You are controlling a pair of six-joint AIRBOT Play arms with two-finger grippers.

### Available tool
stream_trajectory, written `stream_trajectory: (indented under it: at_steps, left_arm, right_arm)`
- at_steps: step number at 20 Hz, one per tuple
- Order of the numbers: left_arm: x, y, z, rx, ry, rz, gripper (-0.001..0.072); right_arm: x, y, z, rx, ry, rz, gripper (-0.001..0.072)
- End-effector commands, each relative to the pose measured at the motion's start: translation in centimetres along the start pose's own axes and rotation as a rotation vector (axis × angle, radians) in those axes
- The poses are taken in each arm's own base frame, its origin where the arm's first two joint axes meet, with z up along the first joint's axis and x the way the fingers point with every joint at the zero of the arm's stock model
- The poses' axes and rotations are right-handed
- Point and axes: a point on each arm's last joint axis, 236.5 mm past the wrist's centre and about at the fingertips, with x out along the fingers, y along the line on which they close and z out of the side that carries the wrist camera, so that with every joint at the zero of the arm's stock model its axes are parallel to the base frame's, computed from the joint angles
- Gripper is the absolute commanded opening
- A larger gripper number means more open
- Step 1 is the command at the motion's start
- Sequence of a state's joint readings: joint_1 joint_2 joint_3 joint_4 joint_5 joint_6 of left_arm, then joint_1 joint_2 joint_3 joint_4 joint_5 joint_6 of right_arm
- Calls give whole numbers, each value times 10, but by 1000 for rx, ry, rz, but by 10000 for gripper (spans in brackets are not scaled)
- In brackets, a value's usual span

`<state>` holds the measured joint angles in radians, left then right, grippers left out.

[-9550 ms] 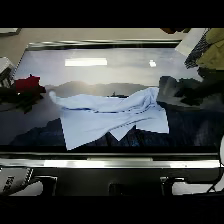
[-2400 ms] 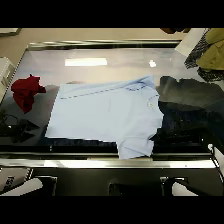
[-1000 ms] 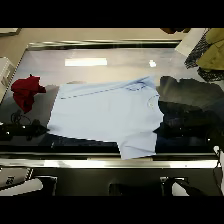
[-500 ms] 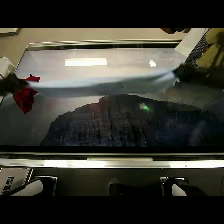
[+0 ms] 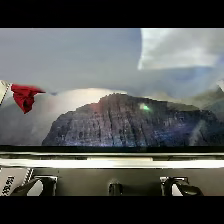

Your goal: Fold the clothes and pants, and hang the long-sleeved shirts on hangers.

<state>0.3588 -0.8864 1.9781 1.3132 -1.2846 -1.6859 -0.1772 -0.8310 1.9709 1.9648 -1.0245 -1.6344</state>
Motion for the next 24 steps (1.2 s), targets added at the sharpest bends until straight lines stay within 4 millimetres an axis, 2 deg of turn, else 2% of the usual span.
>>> stream_trajectory:
  at_steps: [1, 3, 4, 5, 6, 7, 8, 12, 15, 17, 18, 20, 22, 24]
  left_arm:
    - [-66, 12, 17, 14, -111, 112, 14]
    - [-65, 14, 13, 15, -94, 123, 14]
    - [-56, 17, 4, 9, -57, 124, 14]
    - [-40, 19, -9, 0, -2, 116, 14]
    - [-22, 22, -25, -8, 61, 107, 14]
    - [3, 23, -47, 4, 143, 80, 14]
    - [29, 26, -72, 14, 231, 56, 14]
    - [134, 54, -204, 15, 617, 17, 15]
    - [204, 77, -287, -37, 752, 38, 15]
    - [246, 84, -330, -50, 794, 42, 14]
    - [268, 87, -352, -54, 804, 44, 15]
    - [300, 88, -383, -64, 802, 45, 15]
    - [325, 87, -404, -99, 778, 38, 15]
    - [341, 89, -415, -115, 751, 42, 15]
  right_arm:
    - [-61, -1, 44, -6, -151, -97, 29]
    - [-54, -4, 38, 19, -127, -98, 29]
    - [-42, -9, 26, 44, -82, -102, 29]
    - [-27, -15, 10, 72, -18, -105, 29]
    - [-7, -21, -16, 119, 78, -102, 29]
    - [15, -27, -47, 164, 191, -99, 29]
    - [39, -35, -88, 212, 333, -101, 29]
    - [110, -80, -270, 357, 856, -161, 29]
    - [153, -114, -392, 450, 1041, -217, 29]
    - [175, -132, -450, 491, 1075, -249, 29]
    - [186, -140, -474, 508, 1077, -262, 29]
    - [206, -152, -505, 531, 1049, -280, 28]
    - [221, -164, -522, 535, 1009, -299, 28]
    - [230, -171, -528, 532, 975, -310, 28]
